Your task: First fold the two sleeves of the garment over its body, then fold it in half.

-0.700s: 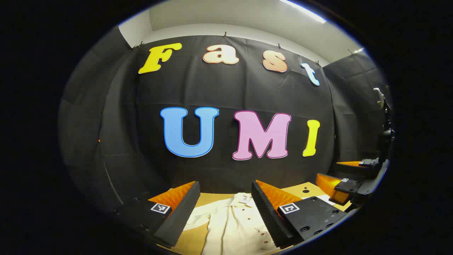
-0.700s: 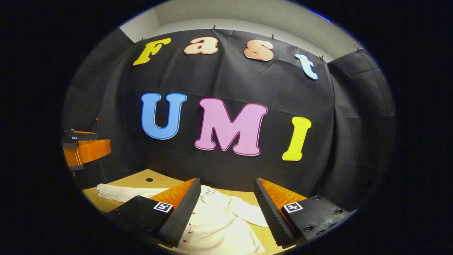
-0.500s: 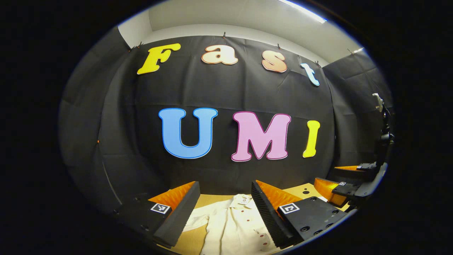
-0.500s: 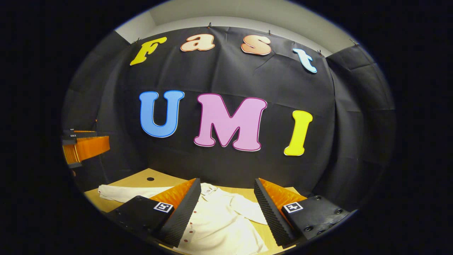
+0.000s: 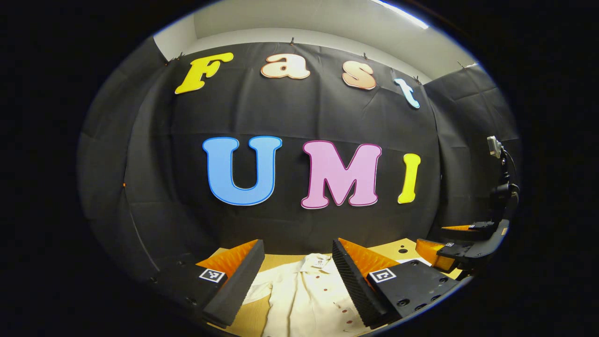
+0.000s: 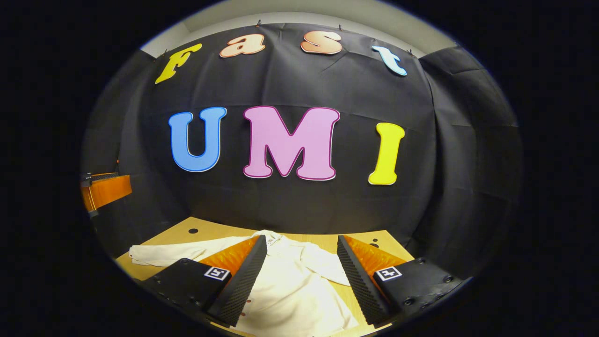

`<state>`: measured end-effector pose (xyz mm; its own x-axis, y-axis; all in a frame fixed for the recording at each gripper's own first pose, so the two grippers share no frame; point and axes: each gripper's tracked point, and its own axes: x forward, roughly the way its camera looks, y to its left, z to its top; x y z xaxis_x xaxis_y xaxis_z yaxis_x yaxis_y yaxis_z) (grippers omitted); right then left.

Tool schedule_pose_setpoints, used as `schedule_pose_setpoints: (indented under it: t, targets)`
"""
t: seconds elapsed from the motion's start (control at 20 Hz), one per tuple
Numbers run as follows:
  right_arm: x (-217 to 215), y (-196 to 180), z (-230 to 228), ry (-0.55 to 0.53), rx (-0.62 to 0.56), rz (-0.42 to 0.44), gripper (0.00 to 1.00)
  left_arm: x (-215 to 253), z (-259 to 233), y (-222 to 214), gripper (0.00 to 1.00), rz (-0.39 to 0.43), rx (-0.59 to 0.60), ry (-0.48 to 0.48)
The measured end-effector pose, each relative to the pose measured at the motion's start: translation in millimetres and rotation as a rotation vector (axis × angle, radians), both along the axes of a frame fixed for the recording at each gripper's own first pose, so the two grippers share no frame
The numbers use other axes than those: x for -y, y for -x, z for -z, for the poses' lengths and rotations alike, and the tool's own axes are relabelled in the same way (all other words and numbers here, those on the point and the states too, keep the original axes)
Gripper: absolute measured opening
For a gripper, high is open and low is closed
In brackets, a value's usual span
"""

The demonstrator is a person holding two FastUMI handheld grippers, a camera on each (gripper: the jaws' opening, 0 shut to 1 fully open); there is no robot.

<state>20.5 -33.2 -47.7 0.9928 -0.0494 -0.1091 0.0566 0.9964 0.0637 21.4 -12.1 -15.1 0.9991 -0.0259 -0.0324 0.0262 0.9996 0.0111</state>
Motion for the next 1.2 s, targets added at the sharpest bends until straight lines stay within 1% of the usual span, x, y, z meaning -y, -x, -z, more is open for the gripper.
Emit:
schedule_pose_setpoints:
  t: [0.2,0.45,0.55,0.7,0.75,0.8,0.9,0.95,1.05,1.15,1.2]
  targets:
    - [1.0,-4.2,1.1,-0.003,-0.003,0.002,0.96,-2.4,3.6,-5.2,0.95,-0.004,-0.013,0.004]
    - [18.5,-19.3,9.7,0.000,-0.024,0.027,0.96,-7.8,11.2,-10.3,0.96,-0.025,-0.039,0.016]
    - [28.6,-31.6,28.8,-0.030,-0.097,0.027,0.96,-8.9,16.1,-12.2,0.96,-0.034,-0.057,0.017]
    - [53.9,-49.0,69.7,-0.083,-0.245,0.032,0.97,-5.7,26.6,-15.9,0.95,-0.040,-0.096,0.046]
    - [64.8,-55.1,75.8,-0.107,-0.265,0.040,0.97,-3.4,31.1,-17.9,0.96,-0.046,-0.106,0.044]
    - [76.9,-62.3,77.9,-0.128,-0.263,0.054,0.97,-1.8,33.7,-18.8,0.96,-0.051,-0.114,0.038]
    - [110.3,-73.9,92.0,-0.117,-0.290,0.096,0.97,2.7,37.3,-20.3,0.96,-0.062,-0.124,0.024]
    - [130.5,-79.5,102.6,-0.101,-0.308,0.119,0.97,6.7,40.5,-22.4,0.96,-0.070,-0.137,0.033]
    - [173.8,-87.4,131.0,-0.090,-0.354,0.181,0.96,20.1,47.2,-25.6,0.96,-0.076,-0.172,0.094]
    - [212.7,-89.3,163.5,-0.134,-0.413,0.254,0.97,33.0,50.8,-28.8,0.96,-0.092,-0.189,0.155]
    - [233.1,-90.6,174.9,-0.152,-0.436,0.288,0.97,38.9,53.1,-30.0,0.96,-0.100,-0.196,0.171]
